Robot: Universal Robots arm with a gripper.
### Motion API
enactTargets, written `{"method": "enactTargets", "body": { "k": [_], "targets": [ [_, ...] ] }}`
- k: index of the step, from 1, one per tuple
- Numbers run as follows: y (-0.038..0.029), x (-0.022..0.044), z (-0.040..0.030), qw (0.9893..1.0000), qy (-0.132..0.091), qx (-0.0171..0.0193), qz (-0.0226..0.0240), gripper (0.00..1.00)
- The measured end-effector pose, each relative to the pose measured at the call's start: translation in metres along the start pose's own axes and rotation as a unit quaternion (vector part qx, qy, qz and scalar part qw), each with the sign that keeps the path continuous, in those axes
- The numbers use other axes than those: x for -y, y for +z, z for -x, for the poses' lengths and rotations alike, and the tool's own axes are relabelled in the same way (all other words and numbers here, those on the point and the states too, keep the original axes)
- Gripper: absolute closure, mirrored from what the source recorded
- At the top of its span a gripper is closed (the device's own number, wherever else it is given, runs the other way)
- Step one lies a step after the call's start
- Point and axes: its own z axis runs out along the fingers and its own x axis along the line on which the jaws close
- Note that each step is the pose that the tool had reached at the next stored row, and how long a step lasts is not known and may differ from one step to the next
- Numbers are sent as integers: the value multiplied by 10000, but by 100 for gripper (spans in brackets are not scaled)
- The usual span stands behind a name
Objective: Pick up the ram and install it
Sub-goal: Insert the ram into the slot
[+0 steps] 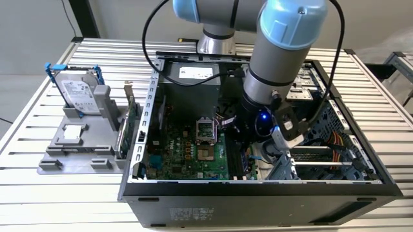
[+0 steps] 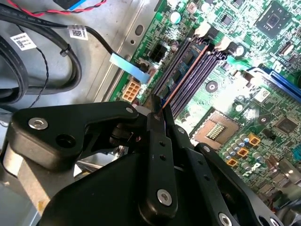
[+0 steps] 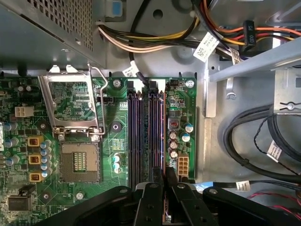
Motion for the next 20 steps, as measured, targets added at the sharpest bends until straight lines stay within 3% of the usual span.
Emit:
{"method": "enactTargets", "body": {
  "k": [13,20],
  "targets": [
    [29,-1,6,10000,0,-3,-5,100],
    [30,10,15,10000,-1,-24,-6,100]
  ]
}}
